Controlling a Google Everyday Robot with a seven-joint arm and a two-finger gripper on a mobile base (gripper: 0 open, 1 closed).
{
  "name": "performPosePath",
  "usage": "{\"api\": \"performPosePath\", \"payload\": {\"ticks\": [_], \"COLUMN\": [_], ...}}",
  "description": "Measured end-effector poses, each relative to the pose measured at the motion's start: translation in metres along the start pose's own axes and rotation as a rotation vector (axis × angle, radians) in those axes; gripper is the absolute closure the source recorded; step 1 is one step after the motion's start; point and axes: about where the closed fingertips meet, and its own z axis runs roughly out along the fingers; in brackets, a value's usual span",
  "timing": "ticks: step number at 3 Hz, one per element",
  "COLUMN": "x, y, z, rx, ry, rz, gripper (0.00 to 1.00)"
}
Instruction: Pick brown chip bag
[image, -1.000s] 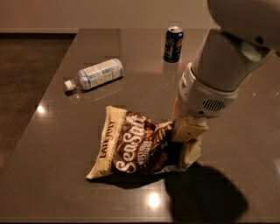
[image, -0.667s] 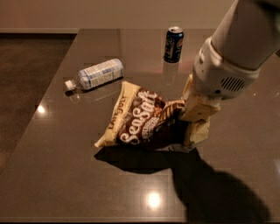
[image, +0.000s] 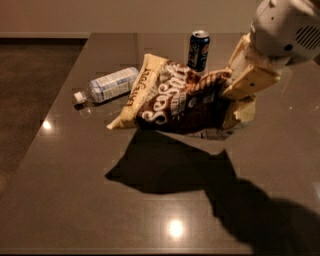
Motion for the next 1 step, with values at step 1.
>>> {"api": "performPosePath", "payload": {"ticks": [1], "x": [-0.0057], "y": [-0.0046], "z": [-0.0045], "rx": [0.027], "ry": [-0.013], "rz": [-0.006], "gripper": [1.0]}}
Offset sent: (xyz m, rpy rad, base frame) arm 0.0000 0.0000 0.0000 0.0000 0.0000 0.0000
